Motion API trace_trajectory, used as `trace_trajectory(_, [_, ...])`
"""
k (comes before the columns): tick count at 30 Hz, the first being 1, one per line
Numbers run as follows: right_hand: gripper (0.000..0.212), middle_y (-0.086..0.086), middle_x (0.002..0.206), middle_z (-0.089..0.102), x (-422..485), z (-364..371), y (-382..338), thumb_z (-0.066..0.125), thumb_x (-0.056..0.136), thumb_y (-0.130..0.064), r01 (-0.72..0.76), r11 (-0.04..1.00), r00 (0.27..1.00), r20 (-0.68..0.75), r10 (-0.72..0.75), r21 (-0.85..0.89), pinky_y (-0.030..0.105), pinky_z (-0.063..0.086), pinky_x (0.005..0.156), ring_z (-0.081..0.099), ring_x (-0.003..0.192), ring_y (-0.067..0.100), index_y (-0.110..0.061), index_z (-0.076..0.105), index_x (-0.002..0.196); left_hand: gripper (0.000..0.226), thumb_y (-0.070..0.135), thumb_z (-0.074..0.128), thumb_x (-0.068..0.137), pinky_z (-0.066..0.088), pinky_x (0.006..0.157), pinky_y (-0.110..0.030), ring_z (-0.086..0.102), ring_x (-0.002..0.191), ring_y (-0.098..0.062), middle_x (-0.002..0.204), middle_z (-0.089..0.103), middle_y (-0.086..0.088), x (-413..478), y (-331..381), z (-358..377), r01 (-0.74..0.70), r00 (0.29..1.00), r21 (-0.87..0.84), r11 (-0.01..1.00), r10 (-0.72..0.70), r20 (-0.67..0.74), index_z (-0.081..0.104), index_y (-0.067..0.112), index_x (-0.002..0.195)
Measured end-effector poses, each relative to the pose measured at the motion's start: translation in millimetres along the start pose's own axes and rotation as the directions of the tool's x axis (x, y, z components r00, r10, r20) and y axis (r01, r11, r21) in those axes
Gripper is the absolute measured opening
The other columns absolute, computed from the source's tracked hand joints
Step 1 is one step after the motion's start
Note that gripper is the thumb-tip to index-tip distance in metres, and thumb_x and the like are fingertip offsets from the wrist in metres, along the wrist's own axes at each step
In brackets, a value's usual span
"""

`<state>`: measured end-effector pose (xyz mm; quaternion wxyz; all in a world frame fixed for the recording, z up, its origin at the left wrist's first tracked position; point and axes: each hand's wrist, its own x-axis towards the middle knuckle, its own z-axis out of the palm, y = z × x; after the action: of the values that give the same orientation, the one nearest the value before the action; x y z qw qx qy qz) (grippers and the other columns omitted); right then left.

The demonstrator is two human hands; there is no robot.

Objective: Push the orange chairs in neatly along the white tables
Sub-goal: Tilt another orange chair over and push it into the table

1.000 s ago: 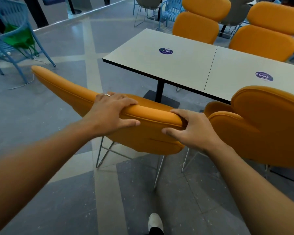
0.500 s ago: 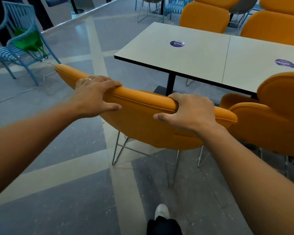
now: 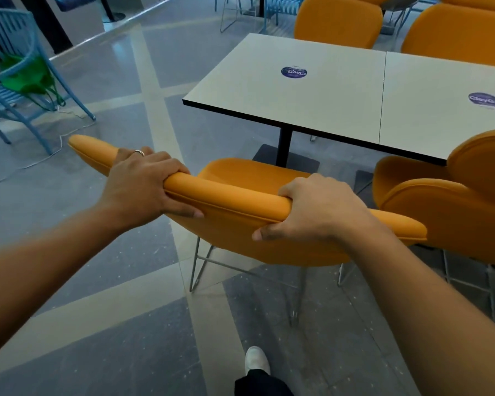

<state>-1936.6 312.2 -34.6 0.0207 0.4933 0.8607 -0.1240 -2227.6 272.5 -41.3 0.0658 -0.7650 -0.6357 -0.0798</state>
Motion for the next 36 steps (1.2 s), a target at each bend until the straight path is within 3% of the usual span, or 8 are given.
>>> trace_trajectory(6, [0.071, -0.012, 0.081, 0.061, -2.1, -3.0, -4.3, 0.055, 0.060, -0.095, -0.018, 1.000, 1.000, 0.023, 0.018, 0.000, 0.028, 0.051, 0.062, 0.058, 0.071, 0.008, -0.034, 0.065, 0.096, 0.084, 0.096, 0.033, 0.059, 0.037, 0.083, -0.042, 0.056, 0.082, -0.021, 0.089, 0.067, 0.003, -0.5, -4.3, 3.8, -0.048, 0.997, -0.003, 0.999, 0.048, -0.066, 0.066, 0.027, 0.095])
trace_trajectory(12, [0.068, -0.013, 0.068, 0.051, -6.1, 9.1, -32.8, 0.050, 0.058, -0.097, -0.138, 0.980, 0.982, -0.145, 0.117, -0.141, 0.024, 0.031, 0.051, 0.049, 0.061, 0.006, -0.033, 0.056, 0.081, 0.085, 0.096, 0.034, 0.062, 0.038, 0.079, -0.042, 0.059, 0.080, -0.025, 0.089, 0.068, 0.000, -1.2, -12.6, 7.1, -0.106, 0.991, 0.007, 0.994, 0.106, -0.086, 0.066, 0.024, 0.094])
trace_trajectory(20, [0.075, -0.013, 0.065, 0.049, -3.1, 24.7, -64.0, 0.051, 0.049, -0.100, -0.381, 0.916, 0.895, -0.296, 0.332, -0.125, 0.032, 0.043, 0.066, 0.053, 0.065, 0.012, -0.033, 0.055, 0.081, 0.078, 0.085, 0.053, 0.060, 0.034, 0.083, -0.044, 0.057, 0.090, -0.030, 0.101, 0.066, -0.005, -6.3, -22.0, 10.8, -0.190, 0.977, 0.004, 0.982, 0.189, -0.100, 0.061, 0.021, 0.105])
trace_trajectory(27, [0.072, -0.014, 0.064, 0.057, -4.9, 28.5, -63.1, 0.050, 0.052, -0.098, -0.393, 0.916, 0.828, -0.465, 0.314, -0.083, 0.027, 0.029, 0.060, 0.051, 0.060, 0.009, -0.034, 0.068, 0.079, 0.076, 0.079, 0.060, 0.065, 0.037, 0.085, -0.046, 0.059, 0.095, -0.034, 0.107, 0.066, -0.009, 2.2, -30.1, 14.3, -0.285, 0.952, -0.001, 0.959, 0.282, -0.120, 0.063, 0.018, 0.112])
trace_trajectory(36, [0.080, -0.015, 0.068, 0.063, 32.4, 16.3, -53.9, 0.043, 0.053, -0.102, -0.372, 0.927, 0.815, -0.497, 0.298, -0.055, 0.026, 0.038, 0.057, 0.057, 0.062, 0.009, -0.033, 0.070, 0.084, 0.070, 0.073, 0.064, 0.066, 0.036, 0.084, -0.045, 0.058, 0.092, -0.033, 0.102, 0.066, -0.009, 42.6, -46.3, 16.0, -0.277, 0.947, -0.012, 0.961, 0.271, -0.174, 0.061, 0.016, 0.106])
